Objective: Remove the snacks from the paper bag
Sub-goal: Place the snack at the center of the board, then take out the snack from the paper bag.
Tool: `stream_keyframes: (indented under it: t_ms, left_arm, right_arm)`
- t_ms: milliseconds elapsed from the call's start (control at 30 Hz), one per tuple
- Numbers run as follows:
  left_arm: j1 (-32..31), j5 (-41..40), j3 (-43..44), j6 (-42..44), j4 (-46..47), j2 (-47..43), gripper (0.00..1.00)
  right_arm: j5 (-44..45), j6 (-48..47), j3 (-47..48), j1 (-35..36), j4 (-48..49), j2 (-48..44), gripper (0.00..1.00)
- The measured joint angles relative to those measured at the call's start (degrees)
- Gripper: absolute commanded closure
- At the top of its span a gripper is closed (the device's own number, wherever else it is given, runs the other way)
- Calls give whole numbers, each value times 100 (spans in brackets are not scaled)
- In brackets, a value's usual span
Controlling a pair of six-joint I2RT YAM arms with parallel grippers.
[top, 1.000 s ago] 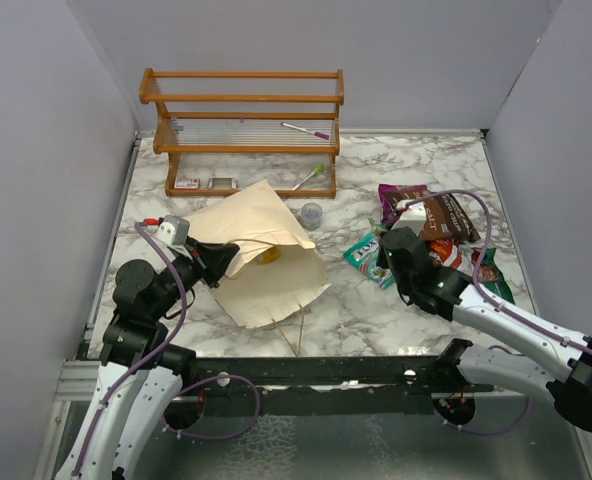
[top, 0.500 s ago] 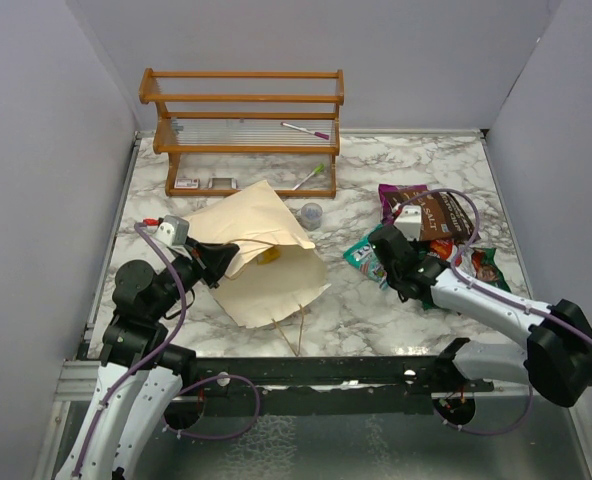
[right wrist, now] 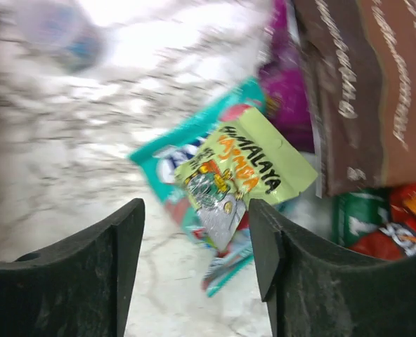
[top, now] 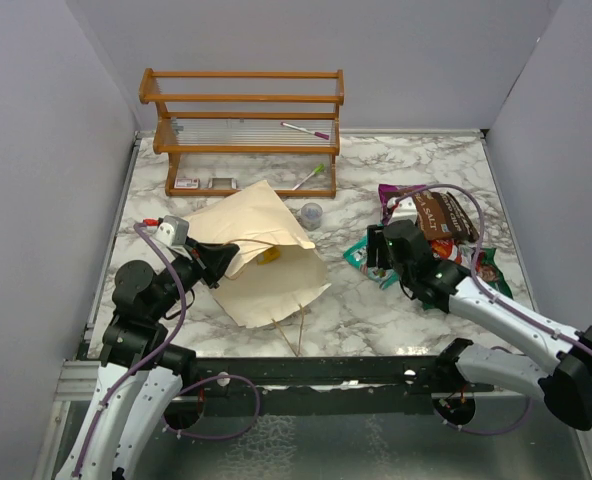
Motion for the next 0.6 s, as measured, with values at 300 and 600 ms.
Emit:
stream_keyframes:
  t_ms: [300,600]
  left_arm:
    - [0,2,0,-9,2,4,100]
    - [0,2,0,-9,2,13,100]
  right_arm:
    - [-1392,-490,254,0,393,-780,35]
    - [-3381,-756,254,-11,774,-490,25]
